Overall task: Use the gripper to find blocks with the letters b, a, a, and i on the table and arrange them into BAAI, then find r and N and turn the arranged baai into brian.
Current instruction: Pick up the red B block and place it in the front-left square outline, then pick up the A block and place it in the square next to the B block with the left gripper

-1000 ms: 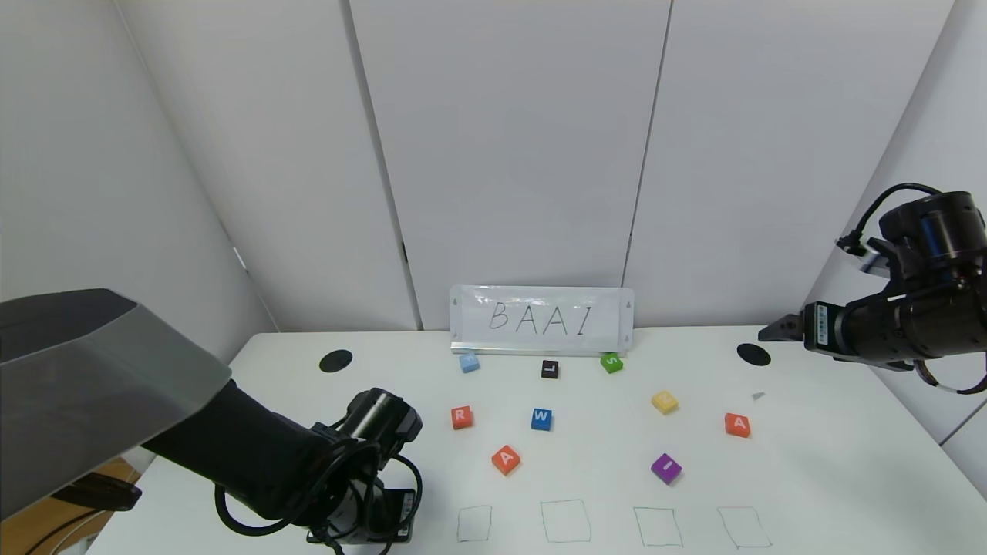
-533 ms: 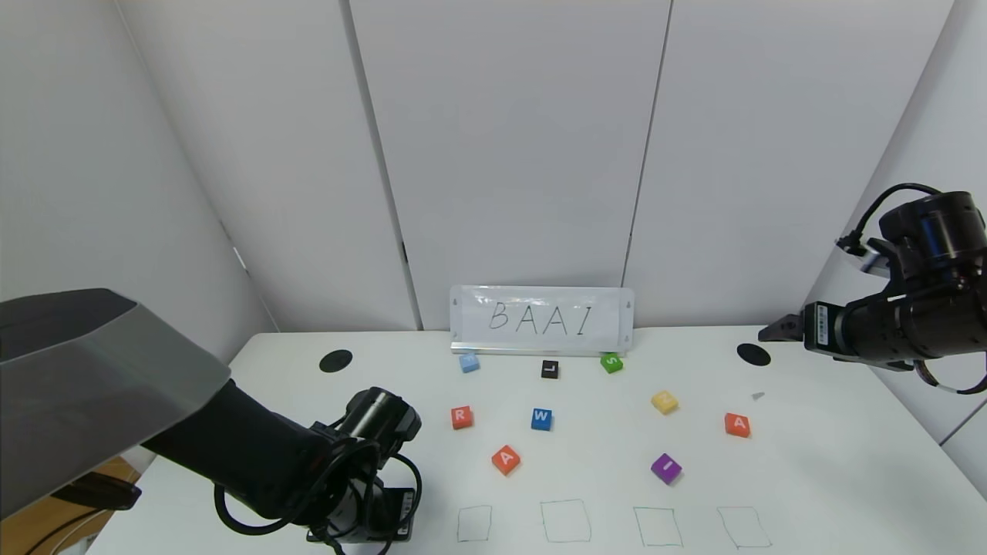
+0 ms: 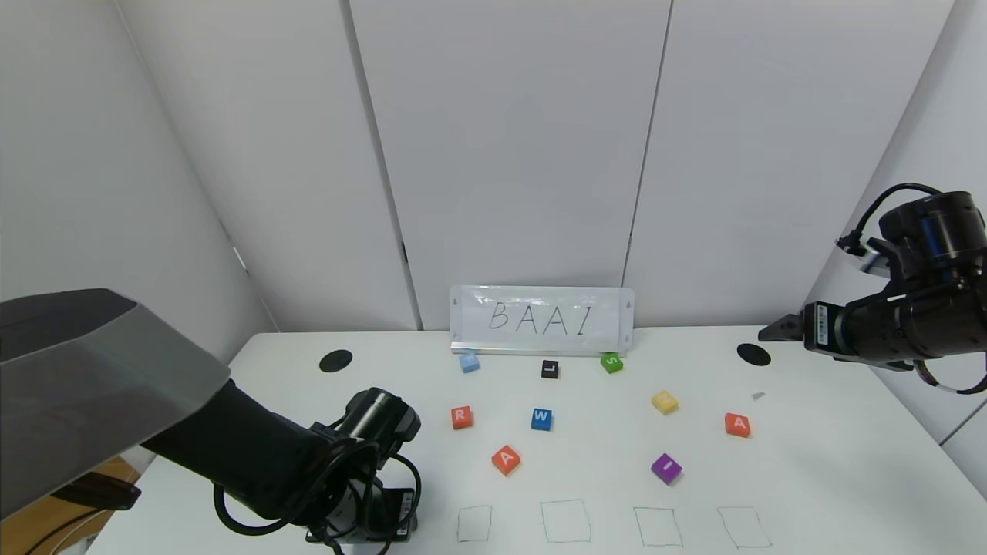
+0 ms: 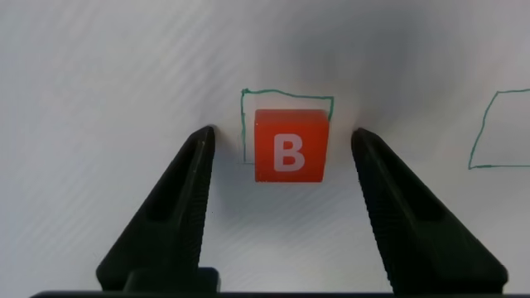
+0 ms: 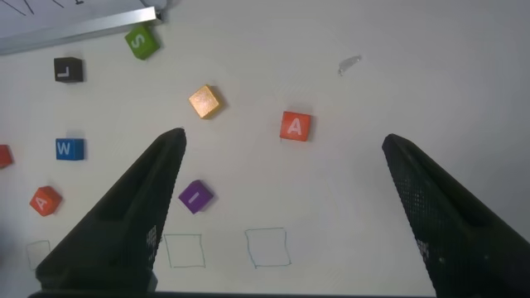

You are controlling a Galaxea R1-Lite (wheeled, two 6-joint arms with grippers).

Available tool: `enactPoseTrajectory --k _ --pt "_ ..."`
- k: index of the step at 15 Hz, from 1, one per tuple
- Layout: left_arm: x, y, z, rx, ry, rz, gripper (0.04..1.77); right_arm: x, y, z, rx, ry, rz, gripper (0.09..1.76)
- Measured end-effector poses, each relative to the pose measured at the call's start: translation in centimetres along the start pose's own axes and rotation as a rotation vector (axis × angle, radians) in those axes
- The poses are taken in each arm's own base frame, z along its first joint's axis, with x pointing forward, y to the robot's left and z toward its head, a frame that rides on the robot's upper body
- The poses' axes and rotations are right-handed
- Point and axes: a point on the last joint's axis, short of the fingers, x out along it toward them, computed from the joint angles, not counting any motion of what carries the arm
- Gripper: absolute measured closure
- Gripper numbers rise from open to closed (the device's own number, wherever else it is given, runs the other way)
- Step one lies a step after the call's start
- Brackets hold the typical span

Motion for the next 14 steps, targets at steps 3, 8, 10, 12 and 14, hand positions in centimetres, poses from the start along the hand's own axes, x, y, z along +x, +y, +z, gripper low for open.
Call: enactPoseTrajectory --k 3,8,10,12,14 --pt "-0.1 0.0 0.0 -0.002 -0.003 -0.001 0.45 0.0 0.0 0.0 0.0 0.0 0.0 0.14" --pt "-0.7 0.2 0.2 -0.01 -0.019 -0.006 0.28 0.0 0.0 0.0 0.009 -0.001 0.001 0.14" --pt "-1.3 0.3 0.2 -0.012 -0.031 -0.013 0.24 -0.1 0.0 0.1 0.016 -0.004 0.003 0.14" --pt "-2.2 0.4 0.3 -0.013 -0.051 -0.022 0.21 -0.1 0.0 0.2 0.018 -0.006 0.004 0.14" --pt "-3.5 0.6 0.4 -0.014 -0.082 -0.036 0.18 -0.1 0.0 0.2 0.018 -0.006 0.005 0.14"
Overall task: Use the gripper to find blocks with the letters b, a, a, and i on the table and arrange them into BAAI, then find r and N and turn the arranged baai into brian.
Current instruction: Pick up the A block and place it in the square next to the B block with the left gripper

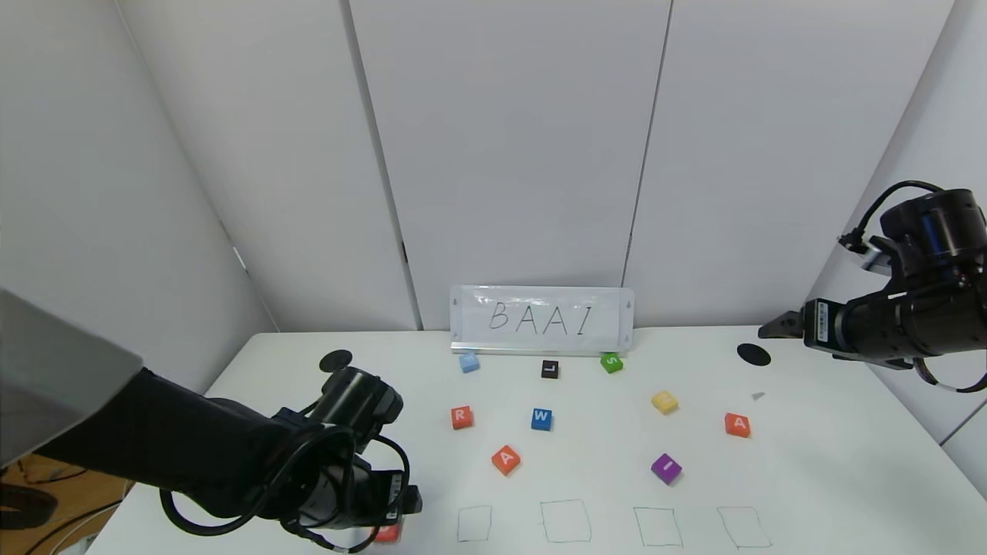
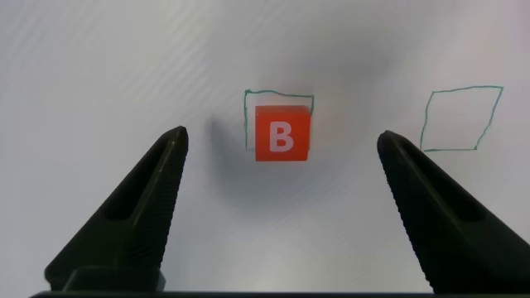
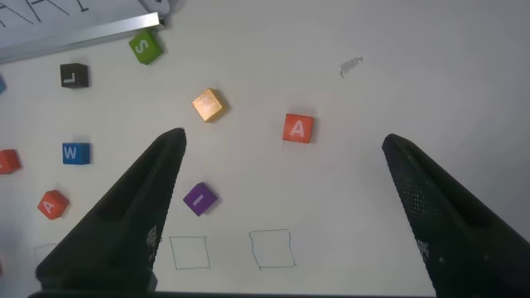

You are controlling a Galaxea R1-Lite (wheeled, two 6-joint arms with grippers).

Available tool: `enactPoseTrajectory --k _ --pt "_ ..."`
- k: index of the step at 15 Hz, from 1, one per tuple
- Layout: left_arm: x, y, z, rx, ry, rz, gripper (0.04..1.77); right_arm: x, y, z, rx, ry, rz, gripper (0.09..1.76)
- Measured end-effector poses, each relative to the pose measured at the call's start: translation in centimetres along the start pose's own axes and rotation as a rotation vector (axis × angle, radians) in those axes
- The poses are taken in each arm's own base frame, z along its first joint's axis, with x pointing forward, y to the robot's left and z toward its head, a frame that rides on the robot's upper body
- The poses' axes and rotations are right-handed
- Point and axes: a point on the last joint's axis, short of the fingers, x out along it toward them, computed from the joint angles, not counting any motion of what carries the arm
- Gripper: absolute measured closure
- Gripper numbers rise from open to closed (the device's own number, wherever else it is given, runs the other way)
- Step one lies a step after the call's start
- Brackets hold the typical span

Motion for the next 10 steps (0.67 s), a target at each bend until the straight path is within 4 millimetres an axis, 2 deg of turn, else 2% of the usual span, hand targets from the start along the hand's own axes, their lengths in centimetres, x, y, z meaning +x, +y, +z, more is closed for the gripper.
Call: enactPoseTrajectory --k 7,10 --pt "-5.0 0.6 0.4 0.047 -0.062 -0.027 0.13 0.0 0.0 -0.1 -0.002 0.005 -0.001 0.14" --pt "-7.2 0.1 1.1 0.068 -0.09 -0.044 0.12 0.0 0.0 -0.1 -0.003 0.005 -0.002 0.14"
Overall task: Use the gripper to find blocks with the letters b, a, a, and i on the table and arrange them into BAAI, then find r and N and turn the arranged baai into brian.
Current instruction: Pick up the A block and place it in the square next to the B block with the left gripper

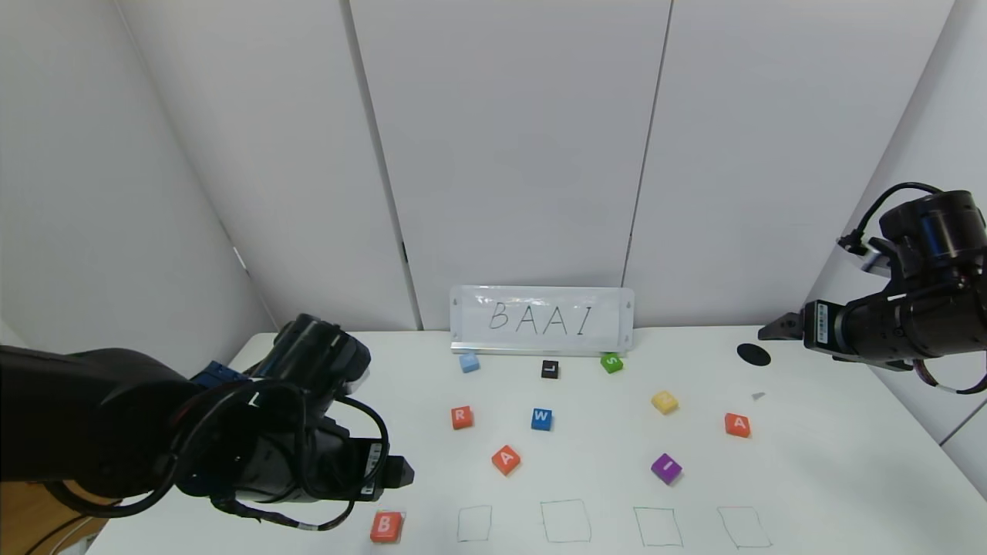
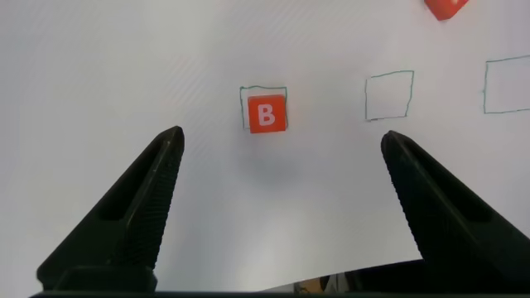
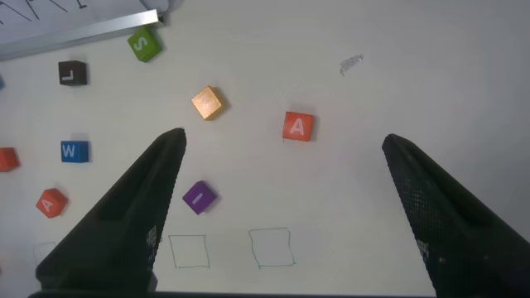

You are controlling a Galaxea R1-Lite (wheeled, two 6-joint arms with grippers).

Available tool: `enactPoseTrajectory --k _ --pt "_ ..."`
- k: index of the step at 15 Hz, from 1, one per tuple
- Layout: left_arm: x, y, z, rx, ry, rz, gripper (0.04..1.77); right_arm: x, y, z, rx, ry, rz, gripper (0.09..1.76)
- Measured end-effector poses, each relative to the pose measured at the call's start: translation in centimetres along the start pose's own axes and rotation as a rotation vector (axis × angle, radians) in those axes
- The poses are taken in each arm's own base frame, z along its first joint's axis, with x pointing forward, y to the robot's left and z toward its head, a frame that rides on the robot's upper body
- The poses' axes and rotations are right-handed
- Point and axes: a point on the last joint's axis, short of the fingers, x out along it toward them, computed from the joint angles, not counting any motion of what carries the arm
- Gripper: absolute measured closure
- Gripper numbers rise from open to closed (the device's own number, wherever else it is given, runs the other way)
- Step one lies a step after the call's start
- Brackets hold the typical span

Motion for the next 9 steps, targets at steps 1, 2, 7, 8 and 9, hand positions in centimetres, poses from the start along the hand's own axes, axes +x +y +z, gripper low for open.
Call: enactPoseTrajectory --k 1,2,7,8,9 --pt "-0.6 -0.4 0.4 0.005 -0.011 -0.009 0.12 0.0 0.0 0.0 0.0 -0.001 -0.001 0.14" --pt "-1.1 -0.8 0.7 0.01 -0.018 -0.017 0.11 0.0 0.0 0.0 0.001 -0.002 -0.001 0.14" --pt "-3.9 -3.5 2.6 -0.003 -0.014 -0.055 0.11 0.1 -0.1 0.1 0.003 0.0 -0.005 0.14" --pt "-4.3 -4.1 3.1 0.002 -0.014 -0.064 0.11 0.2 -0.1 0.0 0.003 0.001 -0.006 0.14" --pt "-4.7 -4.8 3.7 0.005 -0.013 -0.071 0.11 0.2 -0.1 0.0 0.004 0.002 -0.007 0.14"
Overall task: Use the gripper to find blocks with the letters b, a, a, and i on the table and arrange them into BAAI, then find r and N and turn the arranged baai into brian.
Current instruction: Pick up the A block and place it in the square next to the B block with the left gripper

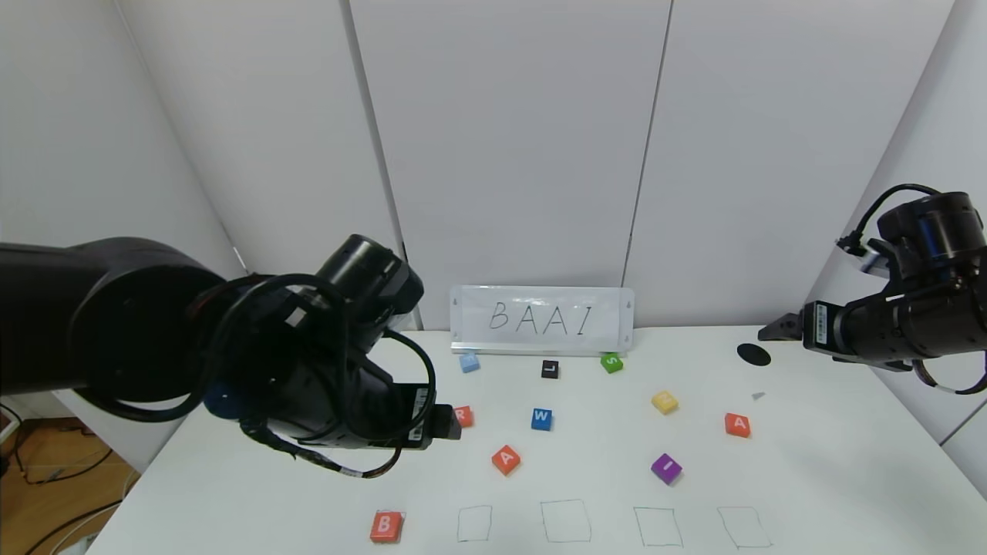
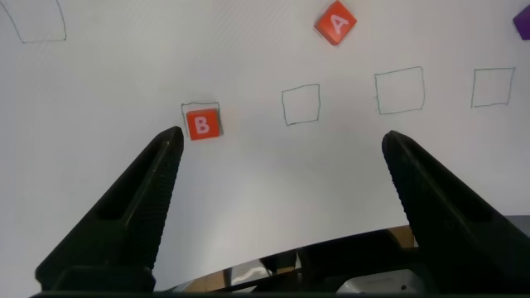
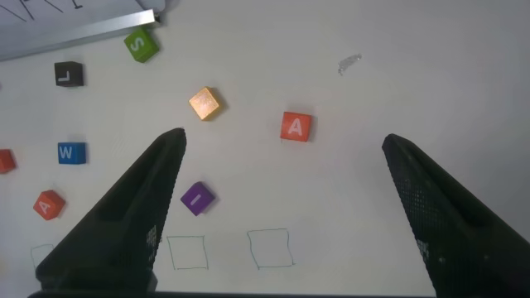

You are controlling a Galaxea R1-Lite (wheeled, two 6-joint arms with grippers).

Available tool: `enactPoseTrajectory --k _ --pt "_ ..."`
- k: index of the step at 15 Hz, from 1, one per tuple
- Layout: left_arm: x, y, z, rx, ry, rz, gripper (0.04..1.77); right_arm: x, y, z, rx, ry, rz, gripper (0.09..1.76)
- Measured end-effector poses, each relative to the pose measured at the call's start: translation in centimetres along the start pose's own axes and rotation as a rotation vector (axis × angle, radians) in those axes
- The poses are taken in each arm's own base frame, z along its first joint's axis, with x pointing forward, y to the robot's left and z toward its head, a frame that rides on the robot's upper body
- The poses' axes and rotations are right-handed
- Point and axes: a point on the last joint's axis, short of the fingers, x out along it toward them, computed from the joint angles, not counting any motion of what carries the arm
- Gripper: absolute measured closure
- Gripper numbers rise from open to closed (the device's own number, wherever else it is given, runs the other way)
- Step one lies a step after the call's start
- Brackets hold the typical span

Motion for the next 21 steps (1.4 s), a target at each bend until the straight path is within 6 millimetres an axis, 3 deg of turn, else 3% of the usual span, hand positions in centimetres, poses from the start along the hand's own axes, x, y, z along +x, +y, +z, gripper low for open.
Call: enactPoseTrajectory --k 3,10,21 --pt "0.2 -2.6 1.5 -0.005 0.014 -0.018 0.1 0.1 0.0 0.0 -0.001 0.0 0.0 0.14" --pt "3.9 -8.3 4.1 -0.225 0.083 -0.001 0.1 0.0 -0.3 0.2 0.008 -0.005 -0.005 0.14" --pt "12.6 -10.4 4.5 -0.501 0.007 0.227 0.09 0.9 -0.4 0.1 0.007 0.012 -0.017 0.14"
